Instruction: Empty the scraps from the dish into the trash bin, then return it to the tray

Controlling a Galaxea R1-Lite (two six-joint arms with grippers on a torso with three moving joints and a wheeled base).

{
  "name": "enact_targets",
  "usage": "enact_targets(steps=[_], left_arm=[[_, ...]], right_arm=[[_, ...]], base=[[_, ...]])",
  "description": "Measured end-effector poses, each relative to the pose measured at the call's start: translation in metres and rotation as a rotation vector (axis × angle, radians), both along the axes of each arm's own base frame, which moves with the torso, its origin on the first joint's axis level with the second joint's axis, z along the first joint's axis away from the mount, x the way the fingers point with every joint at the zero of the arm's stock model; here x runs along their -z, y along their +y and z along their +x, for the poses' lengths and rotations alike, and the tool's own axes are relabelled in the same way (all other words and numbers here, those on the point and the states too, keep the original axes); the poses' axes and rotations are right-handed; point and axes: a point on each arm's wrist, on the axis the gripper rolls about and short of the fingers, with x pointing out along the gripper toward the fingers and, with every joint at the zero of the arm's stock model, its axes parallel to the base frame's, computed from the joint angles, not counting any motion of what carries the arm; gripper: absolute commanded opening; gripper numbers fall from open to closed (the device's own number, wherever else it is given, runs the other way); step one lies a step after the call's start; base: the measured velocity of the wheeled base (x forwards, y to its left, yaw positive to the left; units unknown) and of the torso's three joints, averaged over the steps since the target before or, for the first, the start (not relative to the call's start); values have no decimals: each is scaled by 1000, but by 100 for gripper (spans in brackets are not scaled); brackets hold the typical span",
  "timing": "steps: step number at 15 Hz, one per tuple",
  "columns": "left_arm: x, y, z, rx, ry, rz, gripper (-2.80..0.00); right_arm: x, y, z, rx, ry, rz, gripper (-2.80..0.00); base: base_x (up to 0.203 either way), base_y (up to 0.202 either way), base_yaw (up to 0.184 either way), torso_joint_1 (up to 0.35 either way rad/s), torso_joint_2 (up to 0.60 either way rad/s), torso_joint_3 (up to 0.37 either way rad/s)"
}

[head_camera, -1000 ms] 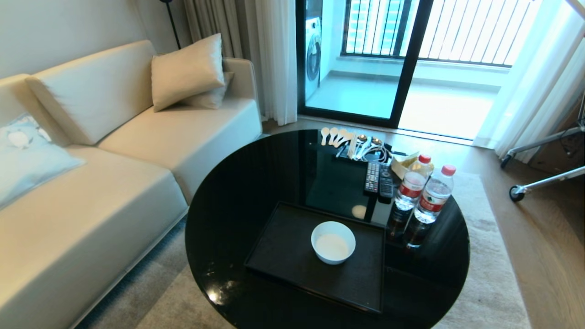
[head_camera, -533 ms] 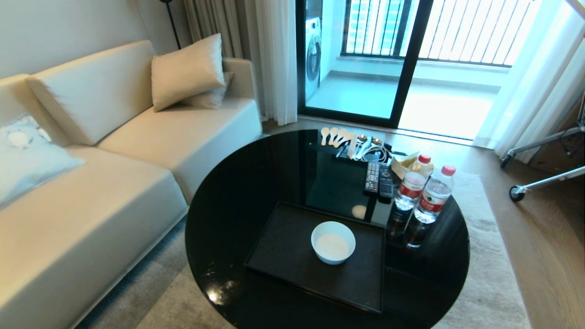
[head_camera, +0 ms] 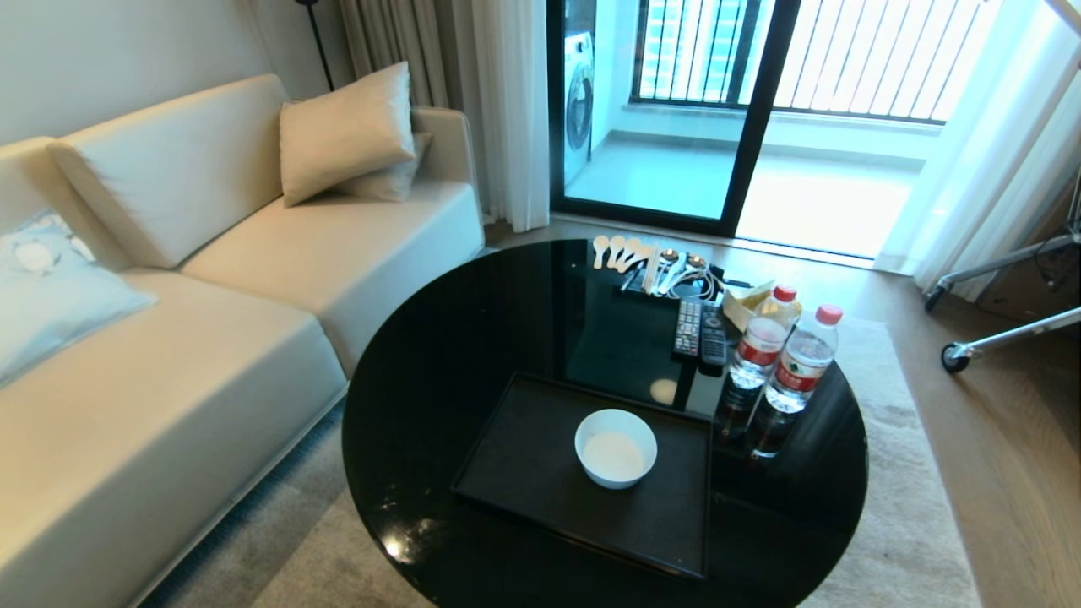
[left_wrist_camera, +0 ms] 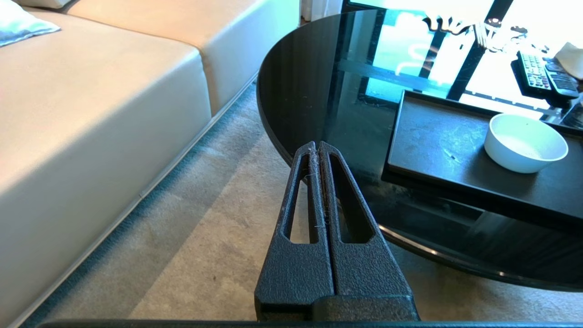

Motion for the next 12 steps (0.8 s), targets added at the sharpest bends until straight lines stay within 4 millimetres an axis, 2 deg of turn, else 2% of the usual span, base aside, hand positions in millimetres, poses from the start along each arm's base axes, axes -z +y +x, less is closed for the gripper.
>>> enact_targets(steps=[12], left_arm=[[0, 0, 0, 0, 0, 0, -280]], right_arm=[[0, 0, 0, -1, 0, -3, -280]], base=[[0, 0, 0, 0, 0, 0]])
